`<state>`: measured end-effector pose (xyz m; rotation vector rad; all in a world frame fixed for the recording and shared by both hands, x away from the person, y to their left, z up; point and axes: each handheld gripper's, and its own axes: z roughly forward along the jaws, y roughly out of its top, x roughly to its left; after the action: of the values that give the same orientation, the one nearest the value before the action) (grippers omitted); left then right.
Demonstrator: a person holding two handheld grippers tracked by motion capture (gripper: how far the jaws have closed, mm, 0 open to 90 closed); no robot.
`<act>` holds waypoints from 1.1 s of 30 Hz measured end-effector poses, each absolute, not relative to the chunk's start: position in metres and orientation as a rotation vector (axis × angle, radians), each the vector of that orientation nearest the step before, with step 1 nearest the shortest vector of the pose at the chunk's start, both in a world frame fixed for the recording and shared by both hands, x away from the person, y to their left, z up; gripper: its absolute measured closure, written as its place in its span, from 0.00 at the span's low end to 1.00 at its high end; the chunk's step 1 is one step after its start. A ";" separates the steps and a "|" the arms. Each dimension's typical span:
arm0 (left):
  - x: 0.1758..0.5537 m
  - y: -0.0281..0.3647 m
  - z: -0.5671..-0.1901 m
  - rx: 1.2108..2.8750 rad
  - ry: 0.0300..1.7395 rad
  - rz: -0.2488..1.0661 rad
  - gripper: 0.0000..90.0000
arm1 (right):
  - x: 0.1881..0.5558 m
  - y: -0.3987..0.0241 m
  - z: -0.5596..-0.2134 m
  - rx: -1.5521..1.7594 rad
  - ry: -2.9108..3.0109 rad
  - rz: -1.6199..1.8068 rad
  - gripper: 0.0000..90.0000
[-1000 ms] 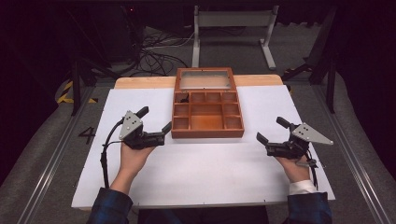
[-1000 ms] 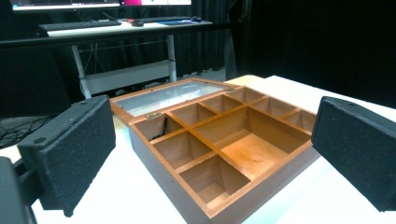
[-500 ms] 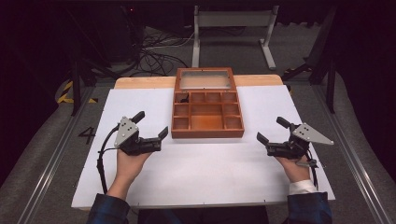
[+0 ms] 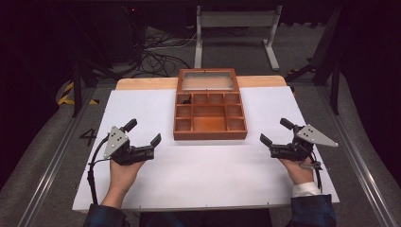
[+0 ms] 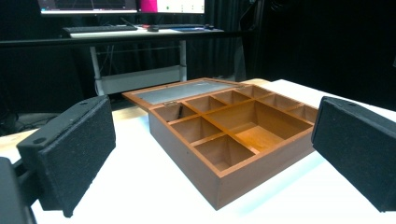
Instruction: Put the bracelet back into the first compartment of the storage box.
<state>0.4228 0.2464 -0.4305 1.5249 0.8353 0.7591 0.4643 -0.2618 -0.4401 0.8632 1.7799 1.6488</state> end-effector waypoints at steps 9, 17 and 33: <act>0.413 0.254 -0.437 1.525 0.828 0.767 0.00 | 0.464 -0.263 -0.440 0.858 1.769 1.664 0.00; 0.408 0.265 -0.439 1.508 0.818 0.758 0.00 | 0.464 -0.263 -0.440 0.858 1.780 1.654 0.00; 0.400 0.280 -0.444 1.489 0.825 0.739 0.00 | 0.464 -0.265 -0.441 0.873 1.765 1.656 0.00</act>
<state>0.4000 0.2804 -0.4443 1.4890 0.8253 0.7388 0.4643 -0.2647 -0.4409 0.8733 1.7654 1.6557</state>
